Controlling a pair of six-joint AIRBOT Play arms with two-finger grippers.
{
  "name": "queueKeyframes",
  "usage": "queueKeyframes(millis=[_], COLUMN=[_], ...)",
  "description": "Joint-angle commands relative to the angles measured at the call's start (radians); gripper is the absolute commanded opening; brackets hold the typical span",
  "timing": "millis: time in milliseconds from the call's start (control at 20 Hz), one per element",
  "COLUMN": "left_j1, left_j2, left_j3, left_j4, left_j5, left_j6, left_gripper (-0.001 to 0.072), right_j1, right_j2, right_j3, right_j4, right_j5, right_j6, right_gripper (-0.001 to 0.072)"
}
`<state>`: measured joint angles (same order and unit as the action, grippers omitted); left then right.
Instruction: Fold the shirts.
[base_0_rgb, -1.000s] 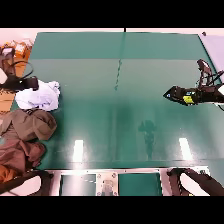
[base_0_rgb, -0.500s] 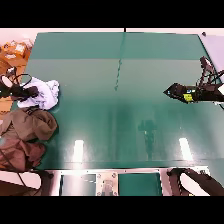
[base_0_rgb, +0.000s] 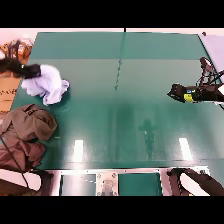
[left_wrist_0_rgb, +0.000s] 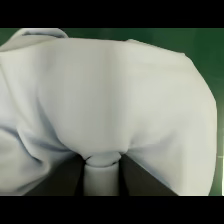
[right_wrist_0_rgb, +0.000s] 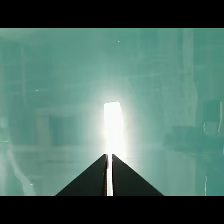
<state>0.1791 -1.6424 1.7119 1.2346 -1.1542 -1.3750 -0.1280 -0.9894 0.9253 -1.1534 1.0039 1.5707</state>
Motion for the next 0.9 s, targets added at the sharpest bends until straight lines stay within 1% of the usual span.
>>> queueKeyframes(millis=[0, 150, 200, 350, 400, 450, 500, 600, 650, 750, 850], left_j1=[-0.185, -0.405, -0.474, -0.663, -0.711, -0.749, -0.767, -0.757, -0.732, -0.660, -0.586], left_j2=[0.082, 0.112, 0.112, 0.093, 0.086, 0.076, 0.062, 0.055, 0.058, 0.064, 0.065], left_j3=[0.124, 0.121, 0.108, 0.026, -0.007, -0.034, -0.040, -0.037, -0.035, -0.035, -0.066], left_j4=[-0.058, -0.093, -0.092, -0.092, -0.092, -0.090, -0.090, -0.074, -0.052, -0.004, -0.002], left_j5=[-0.077, -0.119, -0.114, -0.043, -0.010, 0.013, 0.003, -0.069, -0.127, -0.256, -0.344], left_j6=[-0.013, -0.028, -0.031, -0.035, -0.039, -0.039, -0.042, -0.042, -0.042, -0.051, -0.074], left_gripper=[0.0024, 0.0024, 0.0025, 0.0028, 0.0144, 0.0561, 0.0675, 0.0670, 0.0670, 0.0670, 0.0671], right_j1=[0.000, 0.000, 0.000, 0.000, 0.000, 0.000, 0.000, -0.006, -0.017, -0.048, -0.069], right_j2=[-0.001, -0.001, -0.001, -0.001, -0.001, -0.001, -0.001, -0.001, -0.001, -0.001, -0.013], right_j3=[0.000, 0.000, 0.000, 0.000, 0.000, 0.000, 0.000, 0.000, 0.000, 0.000, 0.000], right_j4=[-0.003, -0.003, -0.003, -0.002, -0.002, 0.000, 0.000, -0.002, -0.003, -0.003, -0.002], right_j5=[0.003, 0.003, 0.004, 0.022, 0.026, 0.032, 0.039, 0.056, 0.070, 0.075, 0.076], right_j6=[-0.001, -0.001, -0.001, 0.000, 0.000, 0.000, 0.000, 0.000, 0.000, 0.000, 0.000], right_gripper=[0.0050, 0.0051, 0.0051, 0.0052, 0.0078, 0.0186, 0.0288, 0.0420, 0.0440, 0.0443, 0.0443])
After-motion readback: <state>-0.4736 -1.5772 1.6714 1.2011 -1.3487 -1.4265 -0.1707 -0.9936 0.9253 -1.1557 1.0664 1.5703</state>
